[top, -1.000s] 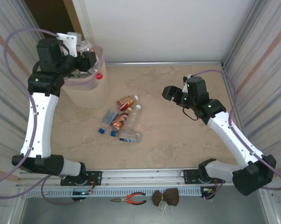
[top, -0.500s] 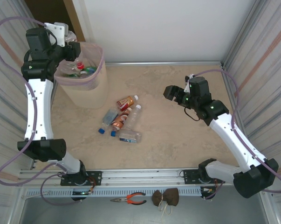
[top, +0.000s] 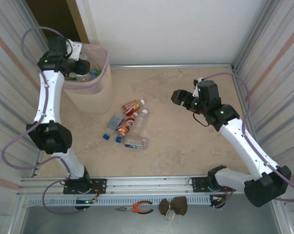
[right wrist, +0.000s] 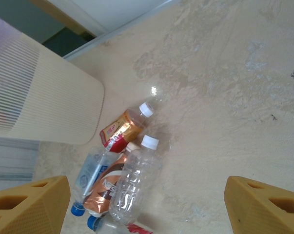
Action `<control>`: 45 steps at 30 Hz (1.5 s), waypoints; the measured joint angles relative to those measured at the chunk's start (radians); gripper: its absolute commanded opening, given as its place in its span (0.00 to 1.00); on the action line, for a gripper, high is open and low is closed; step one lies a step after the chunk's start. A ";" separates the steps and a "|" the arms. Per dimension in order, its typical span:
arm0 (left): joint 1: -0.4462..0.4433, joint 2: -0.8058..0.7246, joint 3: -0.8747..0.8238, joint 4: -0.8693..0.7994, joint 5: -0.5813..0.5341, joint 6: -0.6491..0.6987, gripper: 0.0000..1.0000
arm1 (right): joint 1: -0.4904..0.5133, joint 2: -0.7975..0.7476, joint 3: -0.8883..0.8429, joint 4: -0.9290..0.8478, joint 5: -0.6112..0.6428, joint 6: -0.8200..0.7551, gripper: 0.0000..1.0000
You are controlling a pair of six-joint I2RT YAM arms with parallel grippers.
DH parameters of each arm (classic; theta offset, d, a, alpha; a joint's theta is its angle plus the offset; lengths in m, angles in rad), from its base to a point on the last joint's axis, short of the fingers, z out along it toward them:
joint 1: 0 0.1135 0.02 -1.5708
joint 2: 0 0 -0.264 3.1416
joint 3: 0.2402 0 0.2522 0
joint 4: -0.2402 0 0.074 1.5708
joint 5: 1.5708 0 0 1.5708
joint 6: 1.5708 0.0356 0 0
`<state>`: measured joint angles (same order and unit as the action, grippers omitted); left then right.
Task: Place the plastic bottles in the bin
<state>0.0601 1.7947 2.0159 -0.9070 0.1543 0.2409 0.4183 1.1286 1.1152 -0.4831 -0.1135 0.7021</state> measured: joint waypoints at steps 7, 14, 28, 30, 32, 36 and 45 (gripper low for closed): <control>0.000 0.120 0.064 -0.092 0.013 0.011 0.63 | 0.000 -0.018 0.000 -0.012 0.013 0.000 0.81; 0.002 0.199 0.110 -0.116 0.055 0.008 0.73 | 0.000 -0.024 -0.001 -0.020 0.020 0.000 0.81; 0.004 0.139 0.134 -0.112 0.120 -0.028 0.87 | 0.000 -0.035 -0.001 -0.024 0.035 0.000 0.81; 0.004 0.104 0.134 -0.105 0.129 -0.036 0.87 | 0.000 -0.037 -0.001 -0.024 0.035 0.000 0.81; 0.004 0.064 0.134 -0.095 0.141 -0.043 0.87 | 0.000 -0.039 -0.001 -0.024 0.035 0.000 0.81; 0.004 0.000 0.135 -0.083 0.171 -0.060 0.81 | 0.000 -0.043 -0.001 -0.025 0.035 0.000 0.81; -0.011 -0.078 0.114 -0.084 0.225 -0.088 0.61 | 0.000 -0.051 -0.011 -0.027 0.035 0.000 0.81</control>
<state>0.0486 1.7164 2.1304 -0.9905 0.3794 0.1528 0.4183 1.0779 1.1042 -0.5098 -0.0788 0.7021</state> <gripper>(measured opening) 0.633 0.813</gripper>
